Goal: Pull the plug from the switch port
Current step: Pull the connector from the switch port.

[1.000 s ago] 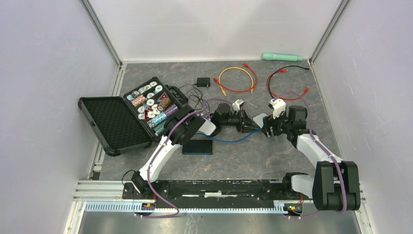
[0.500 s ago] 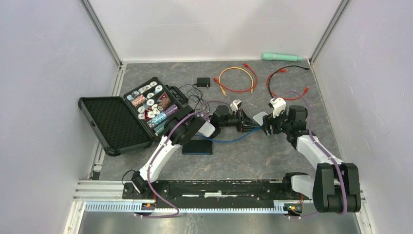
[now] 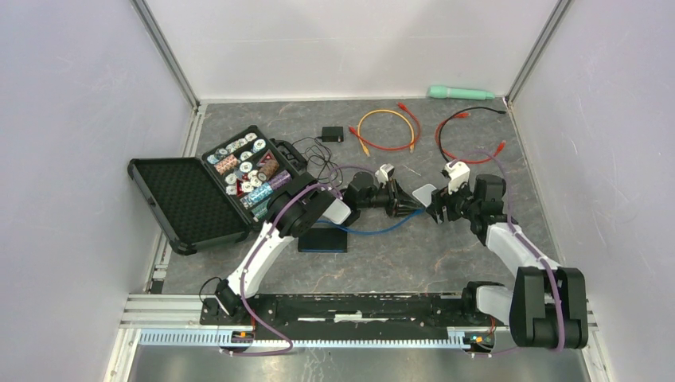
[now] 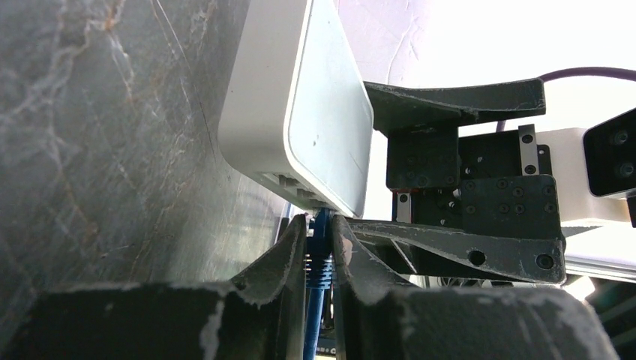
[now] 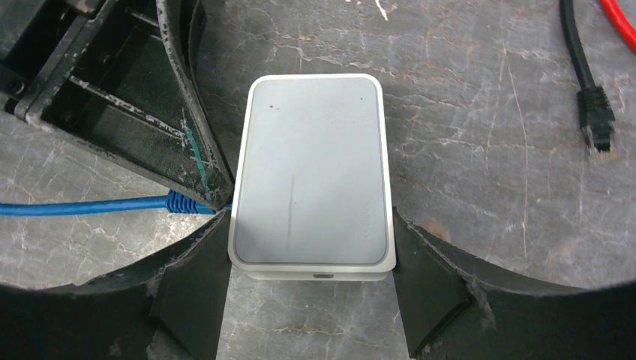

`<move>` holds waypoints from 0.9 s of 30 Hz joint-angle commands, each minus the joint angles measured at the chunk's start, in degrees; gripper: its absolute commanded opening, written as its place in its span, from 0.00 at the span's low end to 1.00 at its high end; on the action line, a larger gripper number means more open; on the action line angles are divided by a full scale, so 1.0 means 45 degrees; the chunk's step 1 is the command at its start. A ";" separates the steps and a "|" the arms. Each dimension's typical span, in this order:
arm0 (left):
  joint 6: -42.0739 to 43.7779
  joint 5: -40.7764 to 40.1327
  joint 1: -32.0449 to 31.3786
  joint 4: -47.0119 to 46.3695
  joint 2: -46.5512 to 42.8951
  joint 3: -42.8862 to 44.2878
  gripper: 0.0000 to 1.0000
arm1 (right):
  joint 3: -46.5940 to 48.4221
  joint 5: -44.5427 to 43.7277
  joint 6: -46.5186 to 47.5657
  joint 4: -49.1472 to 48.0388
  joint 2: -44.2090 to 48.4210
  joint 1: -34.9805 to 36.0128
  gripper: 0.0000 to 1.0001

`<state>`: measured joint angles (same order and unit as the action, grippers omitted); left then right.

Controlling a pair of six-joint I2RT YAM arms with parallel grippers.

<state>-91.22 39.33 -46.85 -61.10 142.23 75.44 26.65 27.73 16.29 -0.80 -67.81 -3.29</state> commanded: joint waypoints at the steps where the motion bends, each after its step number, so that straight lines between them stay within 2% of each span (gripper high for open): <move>1: -0.0962 0.1082 -0.0647 -0.0439 -0.0675 -0.0567 0.02 | -0.0346 -0.3900 -0.1172 -0.2165 0.0778 0.0406 0.00; 4: -0.1687 0.0798 -0.1024 -0.0841 -0.0584 -0.0593 0.02 | -0.0184 -0.4063 -0.1781 -0.1839 0.0452 0.0626 0.00; 8: -0.1892 0.0790 -0.1162 -0.1452 -0.0509 -0.0628 0.05 | -0.0156 -0.3853 -0.1236 -0.1860 0.0185 0.0648 0.00; 11: -0.1667 0.0921 -0.1038 -0.1539 -0.0599 -0.0746 0.12 | -0.0213 -0.3491 -0.0702 -0.1958 0.0278 0.0631 0.00; 21: -0.1323 0.1373 -0.0975 -0.0885 -0.0525 -0.0053 0.34 | -0.0181 -0.2950 -0.0769 -0.1718 0.0100 0.0613 0.00; 27: -0.1115 0.1557 -0.0975 -0.0419 -0.0302 0.0310 0.36 | -0.0161 -0.2756 -0.0735 -0.1636 0.0093 0.0602 0.00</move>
<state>-92.51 40.18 -48.75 -62.61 142.21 74.98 24.95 18.92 11.40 -4.27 -66.83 -0.12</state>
